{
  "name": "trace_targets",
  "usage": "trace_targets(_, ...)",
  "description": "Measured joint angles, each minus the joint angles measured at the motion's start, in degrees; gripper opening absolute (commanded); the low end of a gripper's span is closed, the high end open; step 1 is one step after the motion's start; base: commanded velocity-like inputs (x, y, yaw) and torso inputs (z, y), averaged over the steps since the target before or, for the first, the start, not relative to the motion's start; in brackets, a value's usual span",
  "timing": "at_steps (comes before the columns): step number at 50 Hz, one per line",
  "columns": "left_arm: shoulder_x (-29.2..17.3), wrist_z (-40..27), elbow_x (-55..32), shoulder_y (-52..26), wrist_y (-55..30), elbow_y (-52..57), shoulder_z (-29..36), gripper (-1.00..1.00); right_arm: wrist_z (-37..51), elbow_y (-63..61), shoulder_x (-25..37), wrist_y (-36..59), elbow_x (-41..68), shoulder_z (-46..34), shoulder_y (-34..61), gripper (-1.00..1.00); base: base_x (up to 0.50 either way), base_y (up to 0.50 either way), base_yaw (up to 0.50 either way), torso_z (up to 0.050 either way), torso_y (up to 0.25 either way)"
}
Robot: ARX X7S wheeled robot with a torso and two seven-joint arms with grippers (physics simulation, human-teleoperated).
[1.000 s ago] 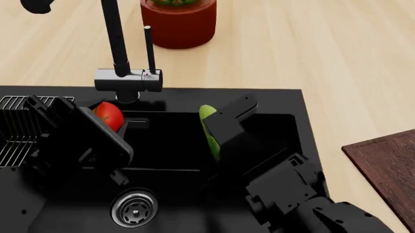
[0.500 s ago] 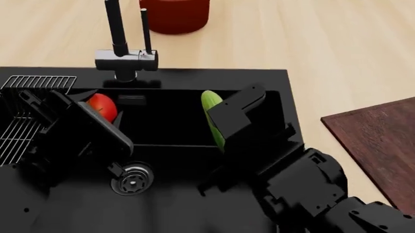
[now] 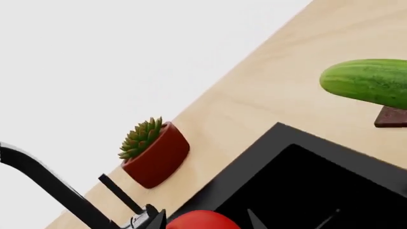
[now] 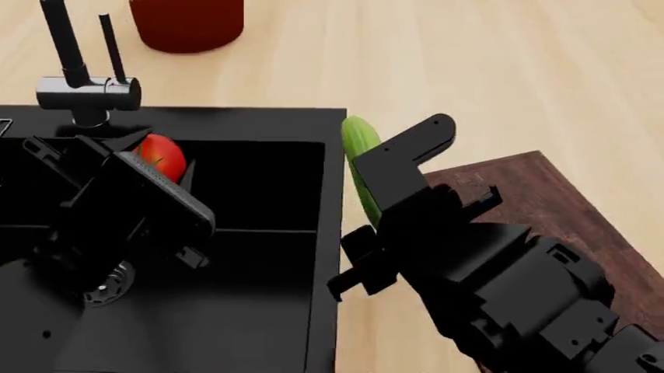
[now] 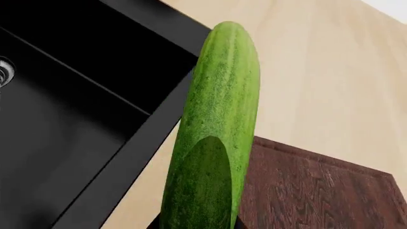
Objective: Pick the vegetables from the sink and place them on the cutting board.
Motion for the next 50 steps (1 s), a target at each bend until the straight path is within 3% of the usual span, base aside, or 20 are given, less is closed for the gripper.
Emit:
trace_targets(35,1.3,-0.2,-1.5,-0.9,-3.2,4.3,-0.7,-1.0,5.2,-7.6,5.4,-0.2,2.5,3.1,-0.4,-1.0,0.0,-0.5,0.0,0.0,0.0)
trace_targets(50,4.2,0.7,-6.7,-2.4,-8.4,6.3,-4.3,-1.0,8.6,-12.5,7.9,-0.8,4.2,5.4,-0.1,-1.0,0.0,-0.02,0.0,0.0,0.001)
